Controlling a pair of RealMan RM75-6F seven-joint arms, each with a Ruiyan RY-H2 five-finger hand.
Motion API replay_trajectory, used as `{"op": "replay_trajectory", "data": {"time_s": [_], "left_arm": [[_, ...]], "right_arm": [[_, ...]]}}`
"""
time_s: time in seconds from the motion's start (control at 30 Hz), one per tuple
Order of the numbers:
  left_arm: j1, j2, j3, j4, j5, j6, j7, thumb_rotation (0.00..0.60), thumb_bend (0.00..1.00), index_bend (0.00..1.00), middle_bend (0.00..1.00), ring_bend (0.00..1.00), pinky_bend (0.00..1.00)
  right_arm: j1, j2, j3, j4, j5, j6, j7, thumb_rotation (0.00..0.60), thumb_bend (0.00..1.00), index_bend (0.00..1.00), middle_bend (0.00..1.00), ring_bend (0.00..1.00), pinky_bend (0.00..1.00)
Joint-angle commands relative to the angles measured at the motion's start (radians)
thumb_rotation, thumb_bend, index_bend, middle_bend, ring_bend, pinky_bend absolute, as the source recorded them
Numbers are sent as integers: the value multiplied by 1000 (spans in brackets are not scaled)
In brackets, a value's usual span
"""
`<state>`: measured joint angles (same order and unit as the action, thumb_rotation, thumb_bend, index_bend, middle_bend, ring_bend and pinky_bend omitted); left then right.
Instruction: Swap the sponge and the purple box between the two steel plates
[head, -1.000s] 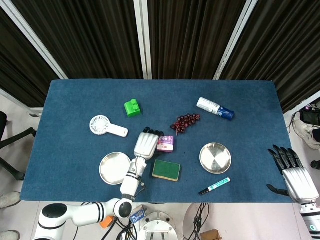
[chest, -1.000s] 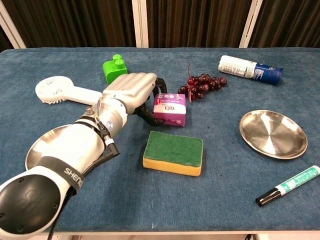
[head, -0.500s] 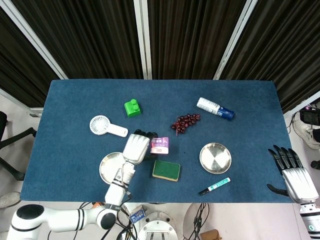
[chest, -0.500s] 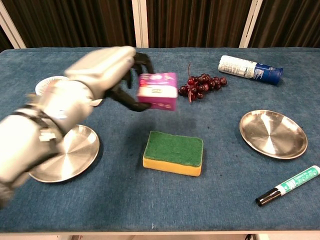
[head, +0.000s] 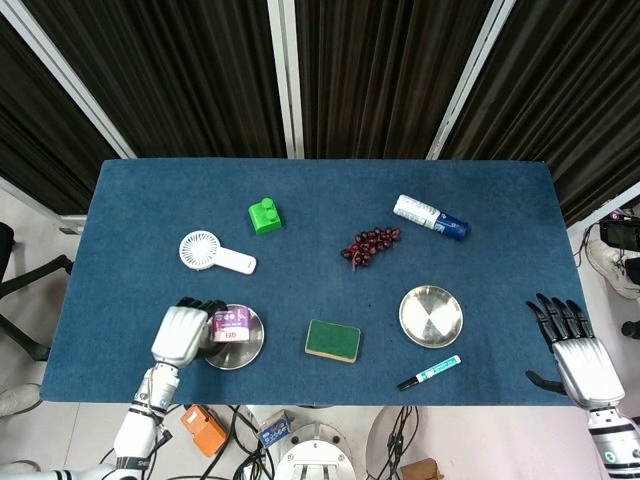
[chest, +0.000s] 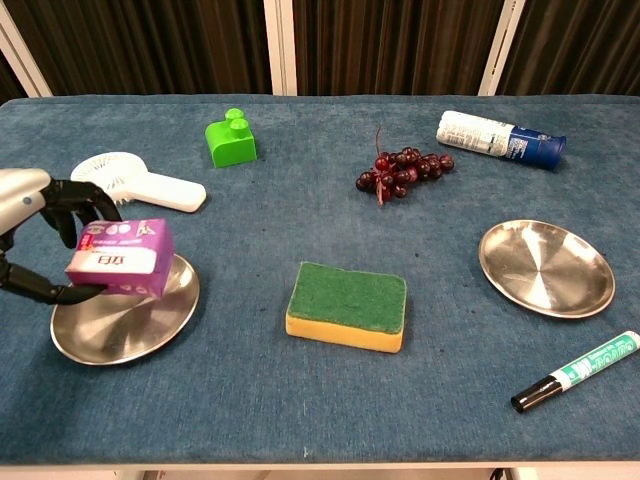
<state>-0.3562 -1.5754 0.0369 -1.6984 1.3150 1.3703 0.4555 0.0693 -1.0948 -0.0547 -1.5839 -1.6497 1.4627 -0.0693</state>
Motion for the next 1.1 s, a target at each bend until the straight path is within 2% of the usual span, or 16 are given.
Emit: {"op": "replay_trajectory", "data": {"time_s": [0.03, 0.1, 0.23, 0.4, 0.57, 0.67, 0.8, 0.93, 1.1], "left_arm": [[1, 6, 8, 12, 12, -29, -25, 600, 211, 391, 385, 334, 250], [-2, 9, 7, 14, 9, -44, -18, 600, 113, 287, 274, 233, 205], [-4, 11, 5, 9, 16, -57, 12, 600, 22, 200, 178, 128, 177], [21, 64, 40, -58, 48, -36, 42, 600, 0, 154, 147, 99, 177], [83, 143, 94, -112, 182, 80, 0, 600, 0, 153, 146, 98, 177], [132, 196, 121, -118, 248, 160, -46, 600, 0, 153, 145, 98, 177], [176, 236, 128, -102, 265, 209, -86, 600, 1, 153, 146, 98, 177], [199, 255, 120, -80, 245, 208, -141, 600, 5, 153, 146, 98, 177], [217, 264, 107, -48, 235, 201, -204, 600, 10, 153, 146, 98, 177]], "right_arm": [[9, -11, -2, -3, -4, -18, -21, 600, 212, 0, 0, 0, 44], [17, -19, -3, -3, -14, -29, -29, 600, 212, 0, 0, 0, 44], [51, -51, -5, 9, -61, -53, -28, 600, 212, 0, 0, 0, 45], [120, -71, -2, -37, -118, -125, -57, 600, 212, 0, 0, 0, 45], [220, -111, 31, -143, -125, -253, -115, 600, 212, 0, 0, 0, 74], [298, -176, 70, -211, -65, -390, -201, 600, 212, 0, 5, 0, 81], [366, -317, 122, -231, 84, -525, -352, 600, 212, 0, 27, 0, 88], [403, -507, 159, -186, 239, -554, -513, 600, 212, 0, 49, 0, 136], [438, -636, 180, -137, 368, -548, -631, 600, 212, 0, 80, 5, 141]]}}
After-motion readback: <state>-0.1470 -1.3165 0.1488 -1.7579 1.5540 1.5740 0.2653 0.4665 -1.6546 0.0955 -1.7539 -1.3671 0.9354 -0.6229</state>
